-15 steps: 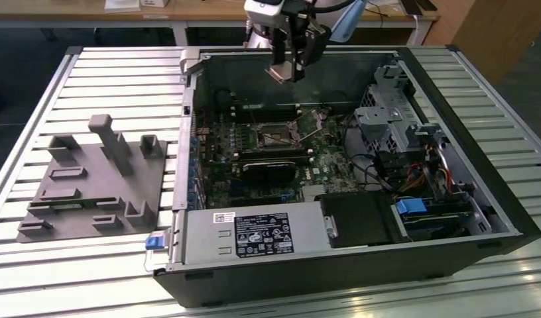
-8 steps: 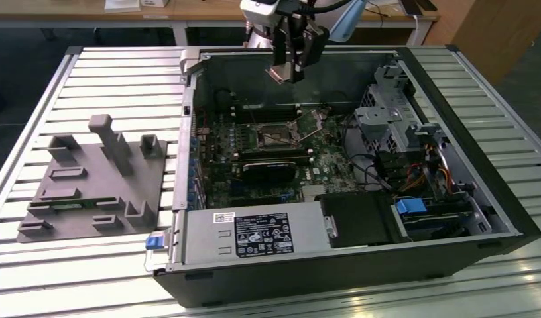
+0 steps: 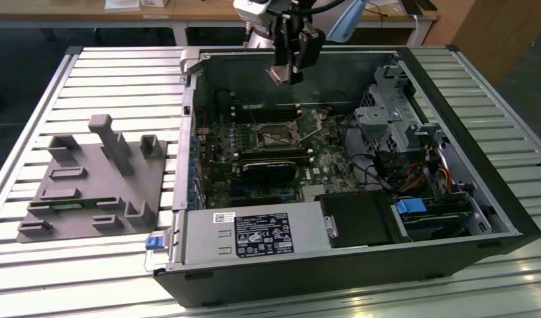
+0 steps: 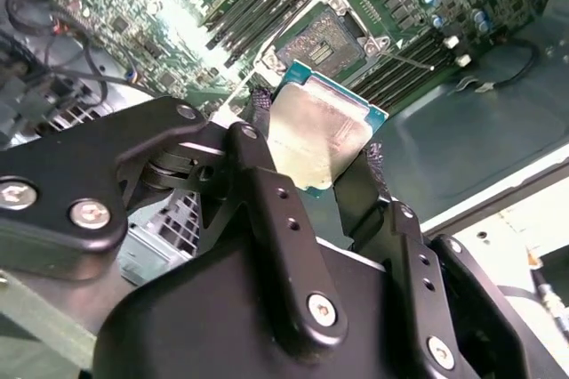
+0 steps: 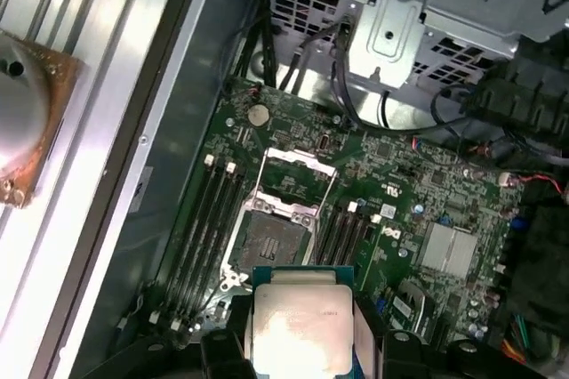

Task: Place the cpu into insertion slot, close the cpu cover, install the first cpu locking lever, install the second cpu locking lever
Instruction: 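Place the cpu into insertion slot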

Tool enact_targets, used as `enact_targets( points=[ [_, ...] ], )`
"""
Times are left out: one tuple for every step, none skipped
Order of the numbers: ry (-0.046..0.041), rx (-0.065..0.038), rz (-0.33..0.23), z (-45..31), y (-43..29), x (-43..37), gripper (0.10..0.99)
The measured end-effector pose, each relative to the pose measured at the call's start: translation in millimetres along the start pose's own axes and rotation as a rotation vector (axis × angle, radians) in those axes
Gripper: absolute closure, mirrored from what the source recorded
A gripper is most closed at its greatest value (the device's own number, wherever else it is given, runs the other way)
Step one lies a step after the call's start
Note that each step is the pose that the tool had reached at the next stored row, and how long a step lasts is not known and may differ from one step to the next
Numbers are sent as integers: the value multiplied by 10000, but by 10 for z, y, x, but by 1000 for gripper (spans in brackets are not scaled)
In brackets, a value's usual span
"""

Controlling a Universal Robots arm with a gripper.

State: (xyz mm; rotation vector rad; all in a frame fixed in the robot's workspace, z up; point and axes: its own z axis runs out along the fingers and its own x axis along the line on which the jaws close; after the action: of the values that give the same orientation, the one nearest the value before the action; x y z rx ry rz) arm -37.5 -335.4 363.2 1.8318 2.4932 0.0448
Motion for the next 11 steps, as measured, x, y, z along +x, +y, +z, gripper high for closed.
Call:
enact_targets(
  points=[
    [-9,4,146,2,0,0,549],
    [-17,7,310,5,0,1,549],
    [-26,10,458,7,0,1,549],
    [-34,14,616,9,0,1,549],
    [-42,17,777,13,0,2,549],
    [-50,20,945,16,0,2,549],
    [-59,24,1113,19,0,2,549],
    [-68,28,1286,23,-1,2,549],
    [-77,32,1462,27,-1,2,549],
    [-86,35,1629,30,-1,3,549],
    [-95,39,1796,34,-1,3,549]
  ],
)
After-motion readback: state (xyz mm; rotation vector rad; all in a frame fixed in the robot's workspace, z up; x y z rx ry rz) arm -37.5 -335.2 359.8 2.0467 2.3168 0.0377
